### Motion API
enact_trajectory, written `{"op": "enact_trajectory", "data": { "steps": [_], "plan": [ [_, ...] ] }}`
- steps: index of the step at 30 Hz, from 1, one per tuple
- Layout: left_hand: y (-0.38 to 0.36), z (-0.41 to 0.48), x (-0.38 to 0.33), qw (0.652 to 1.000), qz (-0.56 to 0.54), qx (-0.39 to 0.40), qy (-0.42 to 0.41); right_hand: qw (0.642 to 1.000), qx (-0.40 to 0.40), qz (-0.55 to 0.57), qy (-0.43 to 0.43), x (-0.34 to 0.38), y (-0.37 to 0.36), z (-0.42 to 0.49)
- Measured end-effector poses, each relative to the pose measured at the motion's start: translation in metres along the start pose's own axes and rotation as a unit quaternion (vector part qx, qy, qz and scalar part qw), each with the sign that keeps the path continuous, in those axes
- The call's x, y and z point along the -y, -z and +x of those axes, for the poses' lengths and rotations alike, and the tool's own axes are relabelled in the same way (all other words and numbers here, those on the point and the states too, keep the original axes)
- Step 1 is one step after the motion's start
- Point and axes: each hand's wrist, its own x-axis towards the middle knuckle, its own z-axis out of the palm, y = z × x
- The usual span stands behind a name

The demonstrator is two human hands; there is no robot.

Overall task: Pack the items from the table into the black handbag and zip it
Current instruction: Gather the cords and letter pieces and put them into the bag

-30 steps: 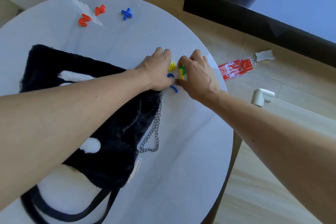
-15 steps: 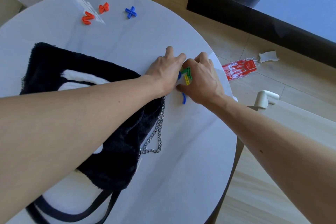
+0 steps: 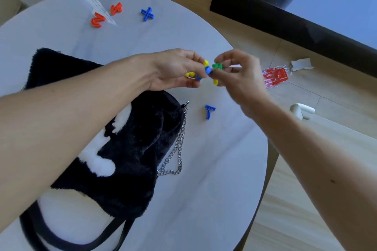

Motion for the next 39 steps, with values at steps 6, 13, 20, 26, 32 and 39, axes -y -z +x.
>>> {"op": "enact_trajectory", "data": {
  "steps": [6,13,20,26,32,39],
  "plan": [
    [-0.003,-0.026,-0.004,0.954,-0.241,0.176,0.005,0.993,0.070,0.052,0.077,0.044,0.015,-0.019],
    [-0.022,-0.039,-0.003,0.902,-0.398,0.166,-0.001,0.937,0.094,-0.237,0.239,0.076,0.010,-0.045],
    [-0.028,-0.041,0.000,0.908,-0.415,0.024,-0.047,0.932,0.010,-0.157,0.328,0.070,0.003,-0.058],
    [0.000,-0.051,0.013,0.872,-0.481,0.034,-0.086,0.936,0.008,-0.340,0.089,-0.015,-0.014,-0.046],
    [0.030,-0.071,0.023,0.870,-0.472,0.057,-0.131,0.895,0.079,-0.421,0.122,-0.053,-0.034,-0.051],
    [0.065,-0.098,0.029,0.865,-0.467,0.084,-0.164,0.930,0.038,-0.316,0.183,0.027,-0.072,0.021]
  ]
}}
